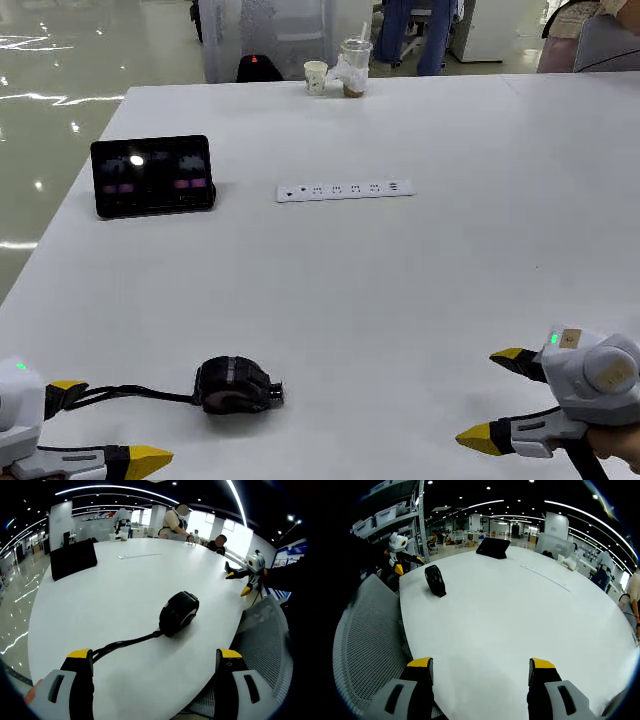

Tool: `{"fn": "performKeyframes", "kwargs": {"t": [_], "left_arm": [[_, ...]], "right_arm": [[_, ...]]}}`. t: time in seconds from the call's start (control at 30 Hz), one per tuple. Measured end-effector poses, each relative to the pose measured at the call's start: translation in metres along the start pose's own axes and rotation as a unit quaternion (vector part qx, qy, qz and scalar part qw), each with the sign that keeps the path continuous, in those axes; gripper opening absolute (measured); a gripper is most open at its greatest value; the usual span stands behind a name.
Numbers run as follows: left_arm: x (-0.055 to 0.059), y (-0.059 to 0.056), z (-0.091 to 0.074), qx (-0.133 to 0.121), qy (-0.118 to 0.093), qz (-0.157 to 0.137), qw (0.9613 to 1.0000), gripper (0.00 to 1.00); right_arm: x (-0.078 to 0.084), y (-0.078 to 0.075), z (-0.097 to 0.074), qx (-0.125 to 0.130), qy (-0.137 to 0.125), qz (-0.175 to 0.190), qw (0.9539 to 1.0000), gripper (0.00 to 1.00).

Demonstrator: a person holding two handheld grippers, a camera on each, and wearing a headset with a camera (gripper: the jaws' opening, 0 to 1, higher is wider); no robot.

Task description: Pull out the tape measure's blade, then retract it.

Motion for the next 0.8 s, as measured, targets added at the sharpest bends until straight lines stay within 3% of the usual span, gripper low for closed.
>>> {"fn": "performKeyframes", "kwargs": {"t": [0.17,0.3,0.47,0.5,0.8], "left_arm": [[0.002,0.005,-0.003,-0.003,0.003,0.003,1.0,0.99],[0.003,0.007,-0.004,-0.005,0.003,0.005,1.0,0.99],[0.004,0.007,-0.006,0.003,0.011,-0.007,0.9999,0.99],[0.002,0.009,-0.006,0.002,0.003,-0.007,1.0,0.99],[0.0,0.013,-0.006,-0.004,0.0,0.0,1.0,0.99]], "right_arm": [[0.008,-0.006,-0.013,0.005,-0.006,0.013,0.9999,0.89],[0.014,-0.011,-0.019,0.01,0.003,0.006,0.9999,0.93],[0.013,-0.011,-0.023,0.006,-0.007,0.021,0.9997,0.98],[0.013,-0.011,-0.023,0.007,-0.006,0.022,0.9997,0.99],[0.019,-0.011,-0.027,0.009,0.001,0.015,0.9998,0.99]]}}
Point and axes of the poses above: the centre of the closed fingertips' face, and the gripper's own axes: z roughly forward along the fingers, y roughly to its left, x roughly out of its underside, the point moved 5 cm from there along -z, roughly backward along the fingers, and after that the axes turned 13 degrees about -x, right-handed, at the moved point
